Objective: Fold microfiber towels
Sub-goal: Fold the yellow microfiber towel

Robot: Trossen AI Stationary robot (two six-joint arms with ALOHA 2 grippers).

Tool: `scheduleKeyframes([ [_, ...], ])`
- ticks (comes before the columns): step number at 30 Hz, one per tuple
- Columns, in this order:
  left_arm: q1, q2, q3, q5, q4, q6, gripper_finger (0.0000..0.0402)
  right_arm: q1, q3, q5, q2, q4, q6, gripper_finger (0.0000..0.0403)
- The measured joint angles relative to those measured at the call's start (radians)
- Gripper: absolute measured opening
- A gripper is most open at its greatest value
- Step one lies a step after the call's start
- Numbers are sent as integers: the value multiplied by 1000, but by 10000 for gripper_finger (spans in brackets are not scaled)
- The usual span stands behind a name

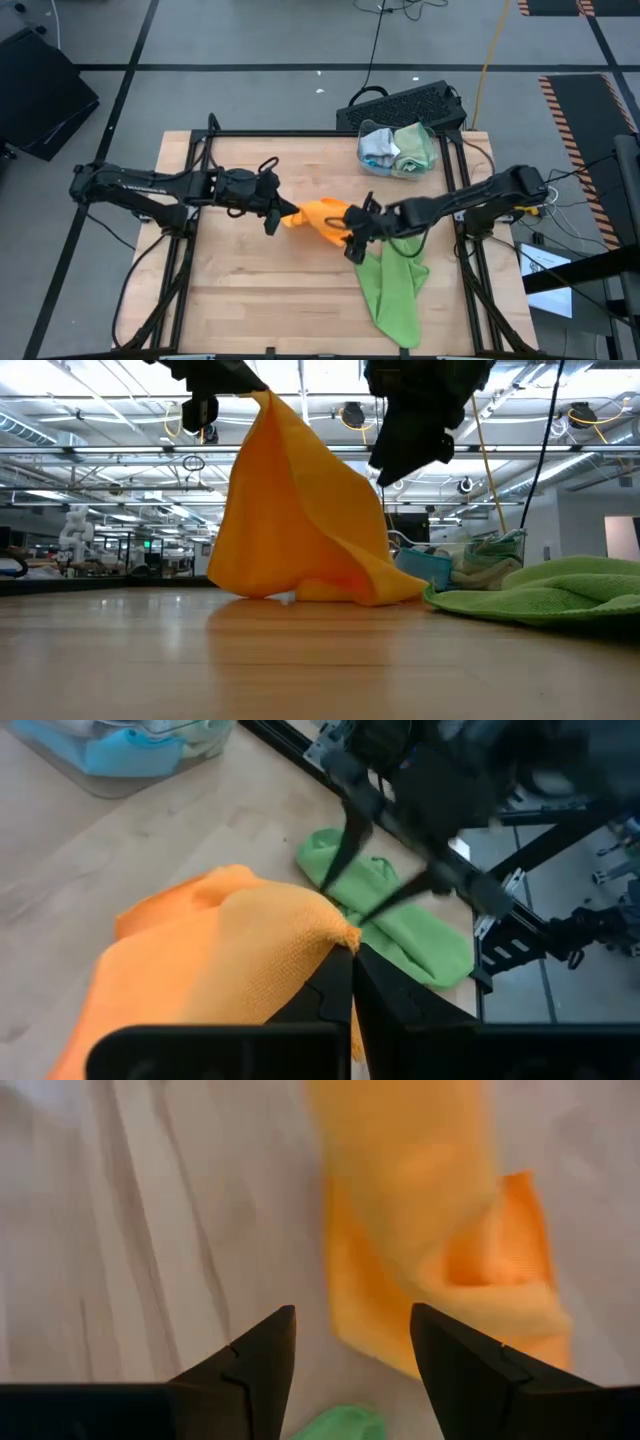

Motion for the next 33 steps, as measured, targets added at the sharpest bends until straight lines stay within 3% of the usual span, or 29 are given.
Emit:
scheduleKeyframes([
  [5, 8, 0, 0, 1, -10, 39, 4, 30, -24, -1, 81, 123, -23, 192],
  [11, 8, 0, 0, -9, -93, 36, 5, 42, -171, -20, 129, 410, 25, 192],
  [16, 11, 0, 0, -61, -252, -51, 9, 34, -281, 97, 140, 528, 22, 192],
  [19, 11, 0, 0, -94, -309, -93, 6, 10, -338, 109, 143, 595, 15, 192],
  [25, 34, 0, 0, -115, -343, -139, 8, -30, -414, 59, 170, 707, 15, 192],
  [33, 71, 0, 0, -121, -336, -137, 8, -47, -414, -50, 232, 818, 13, 192],
])
